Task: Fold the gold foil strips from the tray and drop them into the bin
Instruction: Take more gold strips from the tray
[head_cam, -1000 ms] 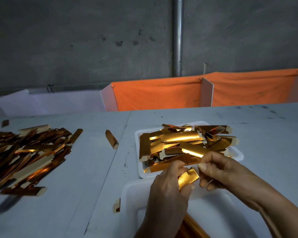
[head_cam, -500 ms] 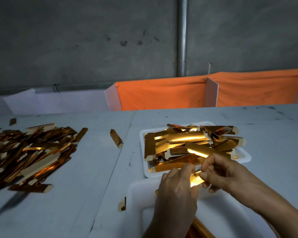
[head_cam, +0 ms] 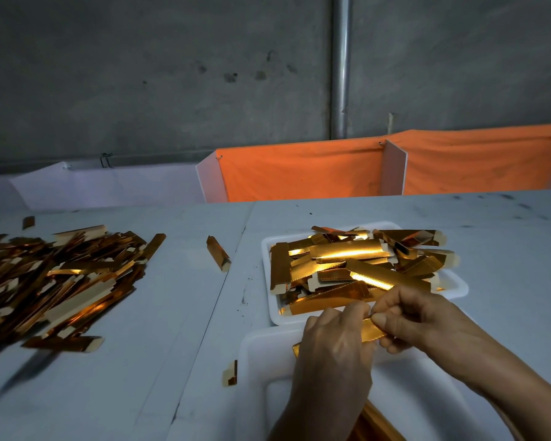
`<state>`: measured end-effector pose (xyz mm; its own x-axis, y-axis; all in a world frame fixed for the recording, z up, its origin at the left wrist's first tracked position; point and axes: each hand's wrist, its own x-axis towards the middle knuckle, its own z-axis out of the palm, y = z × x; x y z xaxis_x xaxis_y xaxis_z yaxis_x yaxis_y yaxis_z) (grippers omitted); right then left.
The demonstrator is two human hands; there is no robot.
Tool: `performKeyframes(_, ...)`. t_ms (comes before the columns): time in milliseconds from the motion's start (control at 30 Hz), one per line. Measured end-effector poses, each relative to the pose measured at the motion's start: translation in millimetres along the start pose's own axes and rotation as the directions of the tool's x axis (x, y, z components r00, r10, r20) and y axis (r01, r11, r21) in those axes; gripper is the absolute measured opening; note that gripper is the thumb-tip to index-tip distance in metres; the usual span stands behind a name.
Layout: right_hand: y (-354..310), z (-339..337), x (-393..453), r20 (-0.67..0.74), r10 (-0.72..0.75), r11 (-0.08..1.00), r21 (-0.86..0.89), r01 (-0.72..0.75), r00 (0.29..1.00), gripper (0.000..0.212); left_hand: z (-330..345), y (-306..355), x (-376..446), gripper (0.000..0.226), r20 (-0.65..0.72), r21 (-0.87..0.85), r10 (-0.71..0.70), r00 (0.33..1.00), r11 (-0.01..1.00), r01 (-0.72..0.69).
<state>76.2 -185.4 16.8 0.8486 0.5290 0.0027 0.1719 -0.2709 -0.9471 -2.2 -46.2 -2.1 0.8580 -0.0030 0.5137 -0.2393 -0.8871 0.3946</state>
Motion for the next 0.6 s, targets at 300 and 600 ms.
performKeyframes(300,0.7,-6.4,-1.3,0.127,0.098,0.995,-0.043,-0.093,0.987,0.022,-3.5,1.8,-0.3,0.056,0.103,0.083,-0.021,0.994,0.996,0.013)
performKeyframes(600,14.4,-22.6,2.7,0.321,0.434,0.895,-0.266,-0.359,0.842,0.007,10.2,-0.9,0.9,0.073,0.383,0.037,-0.103,0.918,0.995,0.096)
